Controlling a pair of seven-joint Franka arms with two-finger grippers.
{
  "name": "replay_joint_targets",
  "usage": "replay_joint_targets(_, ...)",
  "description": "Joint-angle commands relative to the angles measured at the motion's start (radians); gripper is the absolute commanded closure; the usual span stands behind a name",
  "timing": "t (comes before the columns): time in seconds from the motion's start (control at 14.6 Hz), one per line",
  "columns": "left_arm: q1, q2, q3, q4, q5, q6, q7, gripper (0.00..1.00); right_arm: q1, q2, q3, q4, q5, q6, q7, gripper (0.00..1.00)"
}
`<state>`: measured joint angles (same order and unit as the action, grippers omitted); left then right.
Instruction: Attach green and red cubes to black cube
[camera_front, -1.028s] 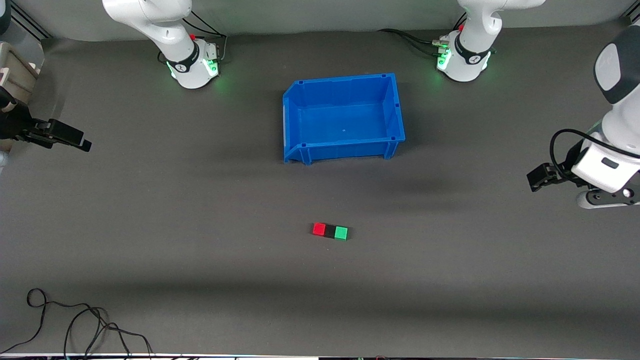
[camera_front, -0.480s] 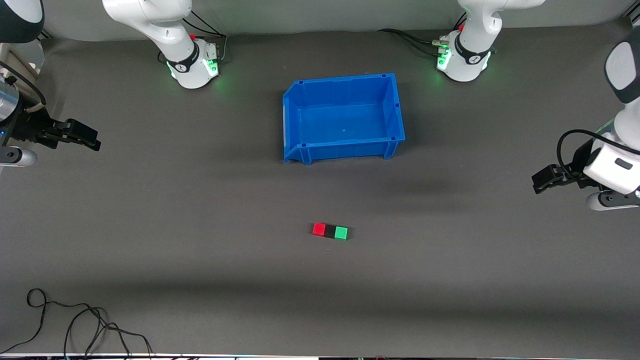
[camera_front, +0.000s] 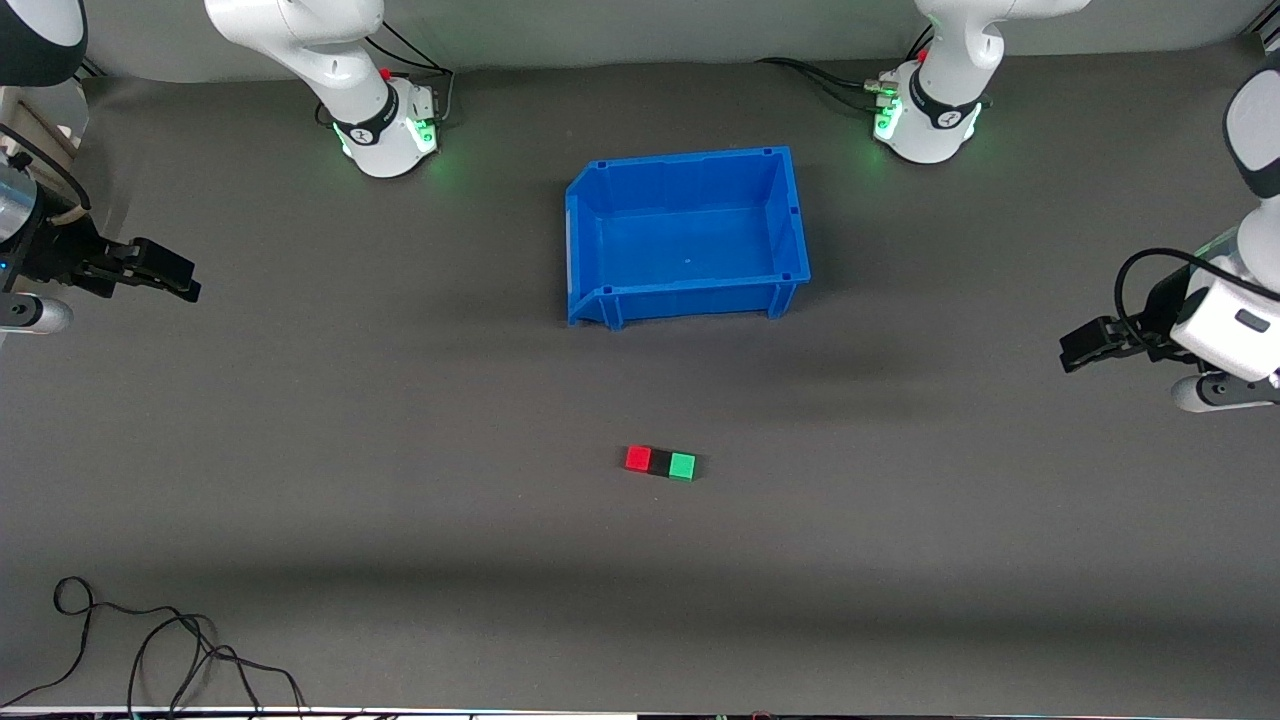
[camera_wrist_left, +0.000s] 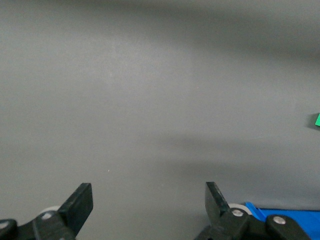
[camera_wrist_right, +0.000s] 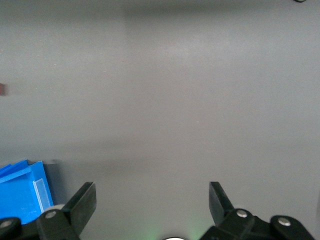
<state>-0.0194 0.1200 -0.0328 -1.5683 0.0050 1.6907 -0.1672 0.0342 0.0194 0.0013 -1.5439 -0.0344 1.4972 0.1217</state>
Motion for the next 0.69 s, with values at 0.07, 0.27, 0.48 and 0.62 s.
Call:
replay_joint_targets(0.07,-0.016,-0.022,-0.019,0.064,-0.004,-0.106,0.015,0.00,-0.014,-0.016,0.011,-0.015,-0.007,0.012,-0.011,0.00)
replay_joint_targets(0.27,-0.019,-0.019,-0.026,0.065,0.003,-0.105,0.014,0.00,-0.014,-0.016,0.011,-0.015,0.011,0.012,-0.010,0.00)
replay_joint_targets(0.48,-0.011,-0.008,-0.026,0.065,-0.003,-0.086,0.015,0.00,-0.014,-0.016,0.011,-0.015,0.025,0.014,-0.010,0.00)
replay_joint_targets(0.62,-0.005,-0.003,-0.026,0.065,-0.002,-0.085,0.015,0.00,-0.014,-0.016,0.011,-0.015,0.025,0.014,-0.010,0.00)
